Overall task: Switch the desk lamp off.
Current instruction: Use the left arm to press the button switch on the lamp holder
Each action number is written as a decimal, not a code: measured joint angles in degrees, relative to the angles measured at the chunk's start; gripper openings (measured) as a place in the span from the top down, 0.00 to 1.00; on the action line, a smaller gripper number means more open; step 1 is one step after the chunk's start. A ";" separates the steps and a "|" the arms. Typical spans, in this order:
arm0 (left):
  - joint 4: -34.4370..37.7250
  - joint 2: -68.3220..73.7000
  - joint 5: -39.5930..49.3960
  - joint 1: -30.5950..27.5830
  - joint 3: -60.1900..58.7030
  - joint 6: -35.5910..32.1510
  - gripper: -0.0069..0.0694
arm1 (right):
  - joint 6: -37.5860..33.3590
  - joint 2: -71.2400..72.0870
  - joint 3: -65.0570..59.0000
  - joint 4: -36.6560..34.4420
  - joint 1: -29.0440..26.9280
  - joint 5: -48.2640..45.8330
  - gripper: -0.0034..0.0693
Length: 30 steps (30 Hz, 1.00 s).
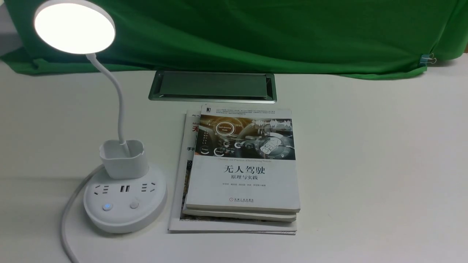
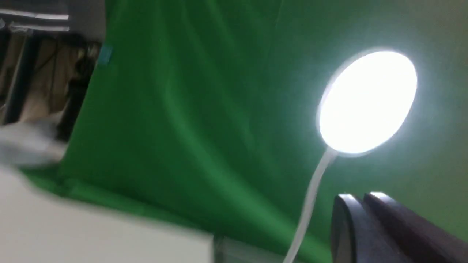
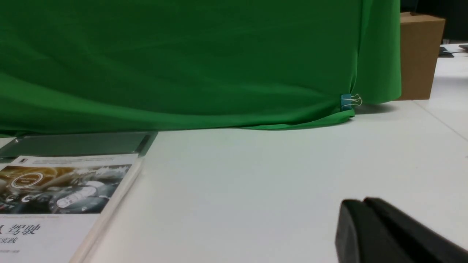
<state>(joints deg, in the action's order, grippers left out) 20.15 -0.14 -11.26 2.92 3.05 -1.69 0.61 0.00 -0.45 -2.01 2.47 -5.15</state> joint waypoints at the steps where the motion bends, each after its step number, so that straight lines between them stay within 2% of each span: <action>1: 0.00 0.20 0.13 0.00 2.63 0.65 0.88 | 0.00 0.00 0.00 0.00 0.00 0.00 0.90; 3: -0.25 1.14 1.37 0.00 6.53 1.29 0.88 | 0.00 0.00 0.00 0.00 0.00 0.00 0.90; 5: -3.32 4.89 8.00 0.00 15.81 1.32 0.88 | 0.00 0.00 0.00 0.00 0.00 0.00 0.90; 6: -3.60 5.26 8.01 0.00 16.51 1.32 0.88 | 0.00 0.00 0.00 0.00 0.00 0.00 0.90; 9: -7.90 12.78 21.38 0.00 26.05 1.32 0.88 | 0.00 0.00 0.00 0.00 0.00 0.00 0.90; 13: -10.48 21.41 31.52 0.00 27.68 -0.38 0.88 | 0.00 0.00 0.00 0.00 0.00 0.00 0.90; 15: -11.68 25.77 31.94 0.00 27.73 -1.60 0.88 | 0.00 0.00 0.00 0.00 0.00 0.00 0.90; 22: -12.53 36.39 23.97 0.00 27.87 -2.47 0.88 | 0.00 0.00 0.00 0.00 0.00 0.00 0.90; 25: -10.15 40.06 21.19 0.00 27.87 -1.20 0.88 | 0.00 0.00 0.00 0.00 0.00 0.00 0.90; 30: -7.74 49.09 23.79 0.00 28.00 -1.20 0.88 | 0.00 0.00 0.00 0.00 0.00 0.00 0.90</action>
<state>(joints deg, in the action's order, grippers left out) 12.41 48.94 12.53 2.92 31.05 -2.89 0.61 0.00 -0.45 -2.01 2.47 -5.15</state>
